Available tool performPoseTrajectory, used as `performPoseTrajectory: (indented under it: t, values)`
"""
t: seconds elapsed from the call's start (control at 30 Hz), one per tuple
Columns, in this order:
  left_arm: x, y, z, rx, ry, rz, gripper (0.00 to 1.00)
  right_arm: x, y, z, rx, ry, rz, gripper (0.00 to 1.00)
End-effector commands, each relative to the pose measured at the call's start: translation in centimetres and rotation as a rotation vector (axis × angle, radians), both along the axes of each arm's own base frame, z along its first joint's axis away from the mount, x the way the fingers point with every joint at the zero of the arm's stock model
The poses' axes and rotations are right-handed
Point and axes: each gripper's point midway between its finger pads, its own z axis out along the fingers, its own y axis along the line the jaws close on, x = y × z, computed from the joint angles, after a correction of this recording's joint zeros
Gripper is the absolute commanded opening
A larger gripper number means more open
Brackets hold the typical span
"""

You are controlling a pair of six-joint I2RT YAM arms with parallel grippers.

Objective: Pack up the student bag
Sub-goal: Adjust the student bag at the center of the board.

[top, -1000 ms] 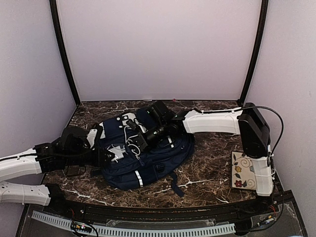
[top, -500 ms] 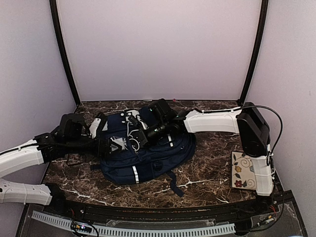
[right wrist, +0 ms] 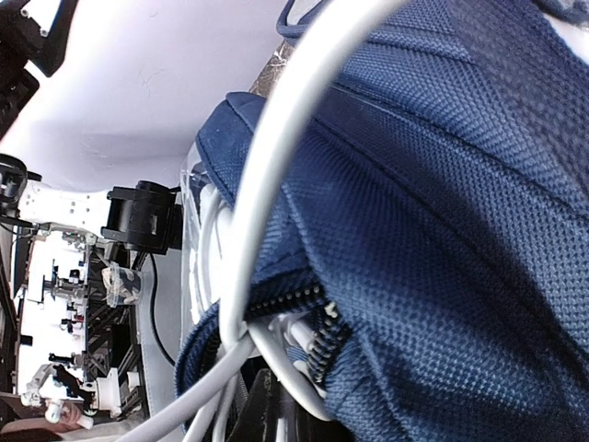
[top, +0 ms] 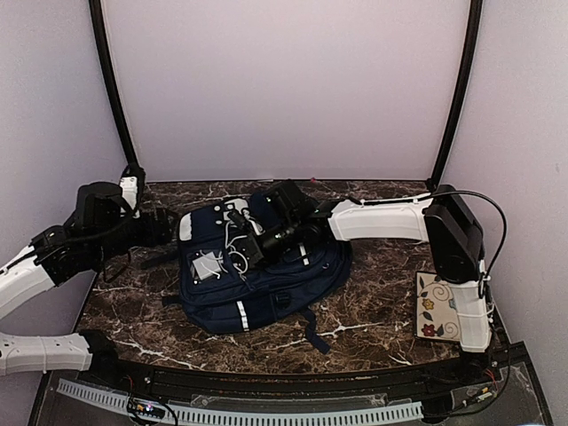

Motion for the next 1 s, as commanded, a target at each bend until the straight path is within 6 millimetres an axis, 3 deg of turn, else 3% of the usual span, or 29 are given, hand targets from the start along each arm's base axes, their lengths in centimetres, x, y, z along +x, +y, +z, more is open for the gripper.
performPoseTrajectory:
  t: [0.0,0.1,0.2,0.3,0.4,0.5,0.67,0.83,0.97]
  values:
    - [-1.4,5.5,2.7,-0.101,-0.176,0.228,0.83,-1.6,-1.6,-7.8,-0.203,0.09,-0.006,0.02]
    - [-3.0,-2.5,5.1,-0.226,-0.332,-0.251,0.74,-1.5,-1.6,-7.9,-0.203,0.088,-0.007,0.01]
    - [-3.7,-9.0,3.2,-0.214,-0.189,-0.57,0.73,-1.6,-1.6,-7.9,-0.202,0.092,-0.007,0.01]
    - [-3.3,-12.4,1.7,-0.203,-0.102,-0.718,0.83,-1.6,-1.7,-7.7,-0.196,0.091,-0.015,0.01]
    - [-2.4,-13.4,1.5,-0.17,-0.152,-0.755,0.91,-1.7,-1.9,-7.6,-0.196,0.088,-0.019,0.01]
    - [-1.0,-14.0,1.2,-0.126,-0.155,-0.742,0.91,-1.7,-2.0,-7.5,-0.195,0.087,-0.018,0.01]
    - [0.4,-14.7,-0.9,-0.111,-0.081,-0.735,0.79,-1.7,-2.0,-7.2,-0.189,0.082,-0.018,0.01]
    - [0.9,-14.1,-3.0,-0.096,-0.024,-0.72,0.65,-1.7,-1.9,-6.7,-0.179,0.075,-0.017,0.0]
    - [0.5,-13.8,-3.7,-0.103,-0.002,-0.721,0.62,-1.7,-1.9,-6.6,-0.177,0.074,-0.015,0.0]
